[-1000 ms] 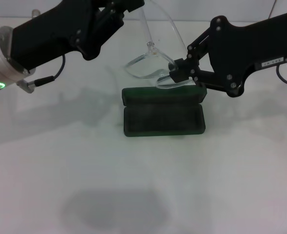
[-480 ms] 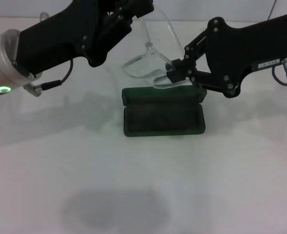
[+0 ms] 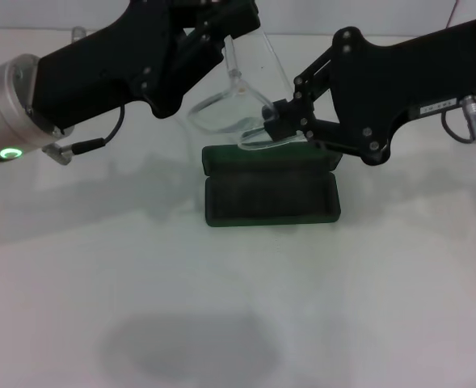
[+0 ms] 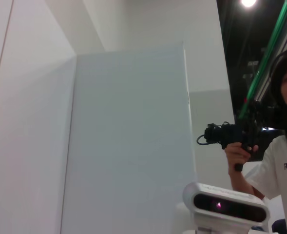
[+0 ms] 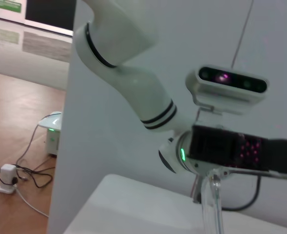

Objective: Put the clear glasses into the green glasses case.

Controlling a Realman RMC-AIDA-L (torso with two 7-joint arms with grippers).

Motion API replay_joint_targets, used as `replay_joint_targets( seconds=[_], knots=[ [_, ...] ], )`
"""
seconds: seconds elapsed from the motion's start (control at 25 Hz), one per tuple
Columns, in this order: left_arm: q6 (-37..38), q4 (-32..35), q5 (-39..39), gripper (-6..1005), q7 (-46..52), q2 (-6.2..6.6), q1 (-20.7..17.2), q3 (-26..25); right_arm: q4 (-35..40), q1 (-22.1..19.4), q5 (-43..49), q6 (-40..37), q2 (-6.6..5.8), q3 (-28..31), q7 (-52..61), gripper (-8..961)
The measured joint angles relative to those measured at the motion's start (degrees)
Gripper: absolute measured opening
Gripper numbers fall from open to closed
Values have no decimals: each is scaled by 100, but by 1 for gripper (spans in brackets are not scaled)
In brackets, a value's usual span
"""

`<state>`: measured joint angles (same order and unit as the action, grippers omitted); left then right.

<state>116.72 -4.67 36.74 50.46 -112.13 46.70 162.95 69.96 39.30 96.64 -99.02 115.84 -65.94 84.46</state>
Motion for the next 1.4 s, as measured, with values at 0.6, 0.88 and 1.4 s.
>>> replay_joint_targets(
  seconds=[0.6,0.88,1.4],
  knots=[
    [-26,-167,-368,56,155,-41,-64,0,84,3,-175,-3,3,-163,-16,50],
    [-27,-165,-508,56,161,-76,-65,0,151,-33,-234,-19,-3,-170,-18,49],
    [-11,-158,-405,56,145,-48,-56,-5,151,-102,-238,-20,0,-182,-18,50]
  ],
)
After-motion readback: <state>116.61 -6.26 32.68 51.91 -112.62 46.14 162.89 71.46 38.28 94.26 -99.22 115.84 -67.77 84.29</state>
